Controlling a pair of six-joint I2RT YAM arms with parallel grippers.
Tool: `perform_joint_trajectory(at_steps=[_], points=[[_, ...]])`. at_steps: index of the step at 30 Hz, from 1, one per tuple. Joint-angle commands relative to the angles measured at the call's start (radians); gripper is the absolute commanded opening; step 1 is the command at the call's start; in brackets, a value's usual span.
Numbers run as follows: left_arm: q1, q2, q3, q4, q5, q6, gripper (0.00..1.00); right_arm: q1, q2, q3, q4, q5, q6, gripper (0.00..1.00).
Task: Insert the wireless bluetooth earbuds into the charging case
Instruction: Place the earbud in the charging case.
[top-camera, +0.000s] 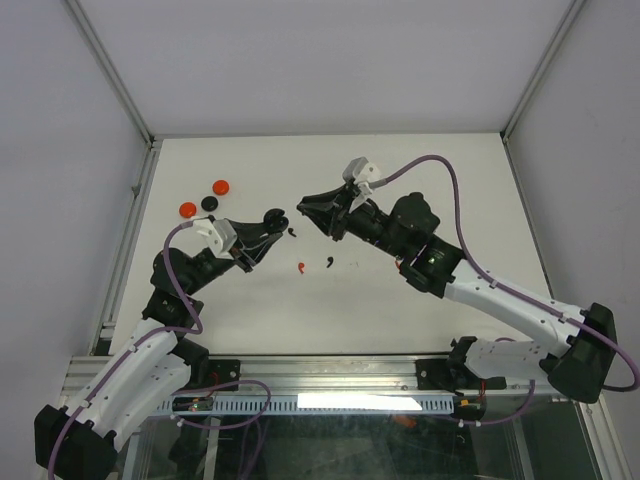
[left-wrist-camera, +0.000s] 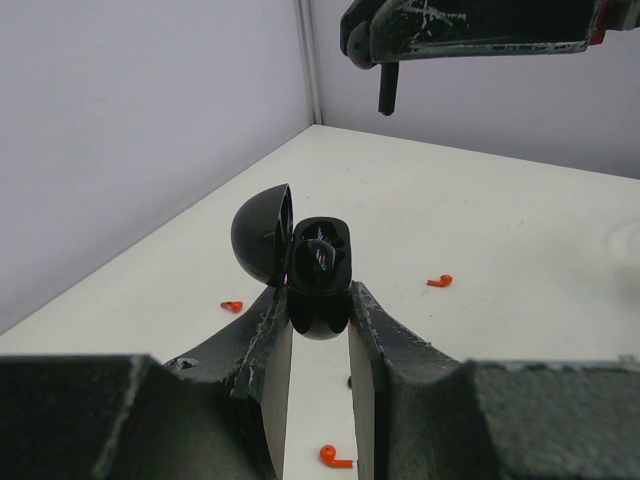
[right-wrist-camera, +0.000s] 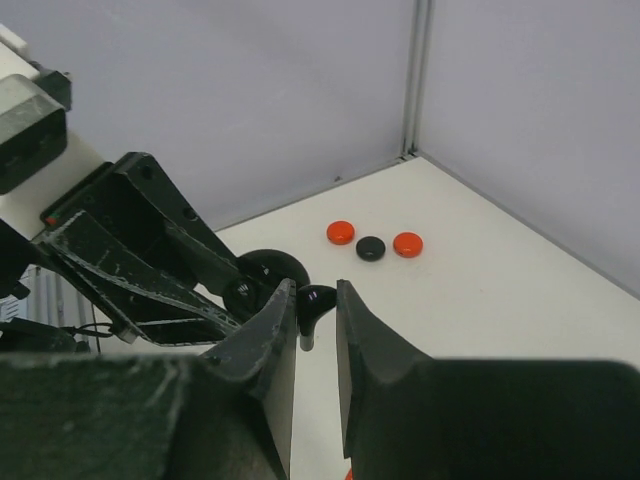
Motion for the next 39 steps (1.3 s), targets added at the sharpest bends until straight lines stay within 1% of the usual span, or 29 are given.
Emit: perform_joint_trajectory(at_steps=[1,16,39], points=[[0.011,-0.003,0.003,0.077,0.037,-0.015,0.00,0.022,0.015,0.001,0.152,-0.050,0.016,0.15],[0.010,0.000,0.003,0.093,0.059,-0.036,0.00,0.067,0.107,0.012,0.219,-0.066,0.028,0.14],[0.014,-0.003,-0.001,0.110,0.054,-0.061,0.00,0.087,0.135,0.010,0.179,-0.021,-0.020,0.15]])
